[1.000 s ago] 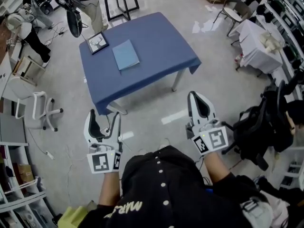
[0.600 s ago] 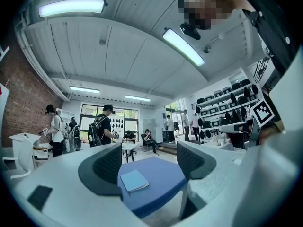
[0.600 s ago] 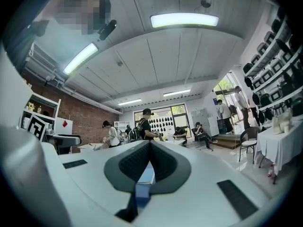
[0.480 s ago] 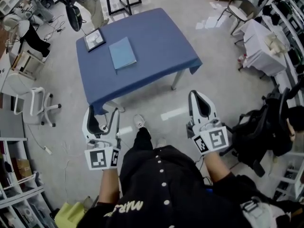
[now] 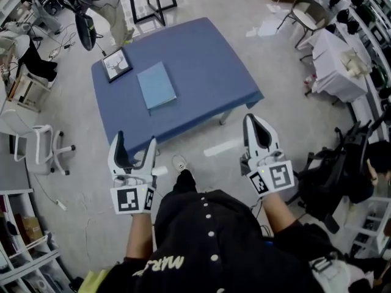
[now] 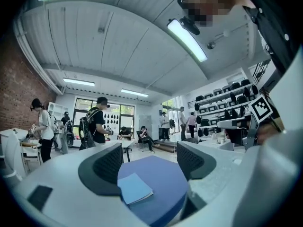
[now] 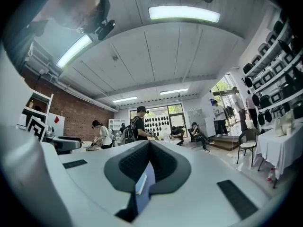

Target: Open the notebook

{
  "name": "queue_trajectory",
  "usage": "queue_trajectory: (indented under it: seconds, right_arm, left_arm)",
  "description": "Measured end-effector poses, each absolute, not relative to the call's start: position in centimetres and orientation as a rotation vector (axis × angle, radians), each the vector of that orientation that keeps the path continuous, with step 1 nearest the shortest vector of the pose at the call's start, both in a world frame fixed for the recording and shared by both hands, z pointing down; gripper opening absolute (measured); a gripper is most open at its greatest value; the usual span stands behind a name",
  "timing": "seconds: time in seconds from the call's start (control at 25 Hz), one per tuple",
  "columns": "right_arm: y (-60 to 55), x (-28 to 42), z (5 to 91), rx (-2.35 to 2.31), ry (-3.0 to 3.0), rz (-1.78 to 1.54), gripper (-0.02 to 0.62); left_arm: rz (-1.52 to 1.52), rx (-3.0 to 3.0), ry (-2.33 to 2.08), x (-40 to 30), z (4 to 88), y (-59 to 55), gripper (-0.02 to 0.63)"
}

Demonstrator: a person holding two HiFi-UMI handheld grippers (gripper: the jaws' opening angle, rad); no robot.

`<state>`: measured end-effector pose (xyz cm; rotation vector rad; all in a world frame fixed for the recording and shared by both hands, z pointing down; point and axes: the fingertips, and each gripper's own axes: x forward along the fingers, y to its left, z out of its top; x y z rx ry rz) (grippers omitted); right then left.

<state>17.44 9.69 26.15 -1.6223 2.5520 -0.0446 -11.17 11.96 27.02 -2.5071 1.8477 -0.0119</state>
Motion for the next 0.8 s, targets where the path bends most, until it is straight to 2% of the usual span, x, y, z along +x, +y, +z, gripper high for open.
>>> queue_trajectory:
  seconds: [0.44, 0.8]
  right_arm:
    - [-2.5, 11.4, 24.1, -1.692, 2.520, -0.004, 0.002]
    - [-8.6, 8.5, 24.9, -1.740, 2.505, -0.038, 0.002]
  left_arm:
    - [0.002, -2.552, 1.743, -16.3, 25.7, -0.8, 0.351]
    - [-0.100, -2.558, 1.689, -19.9, 26.8, -7.5, 0.351]
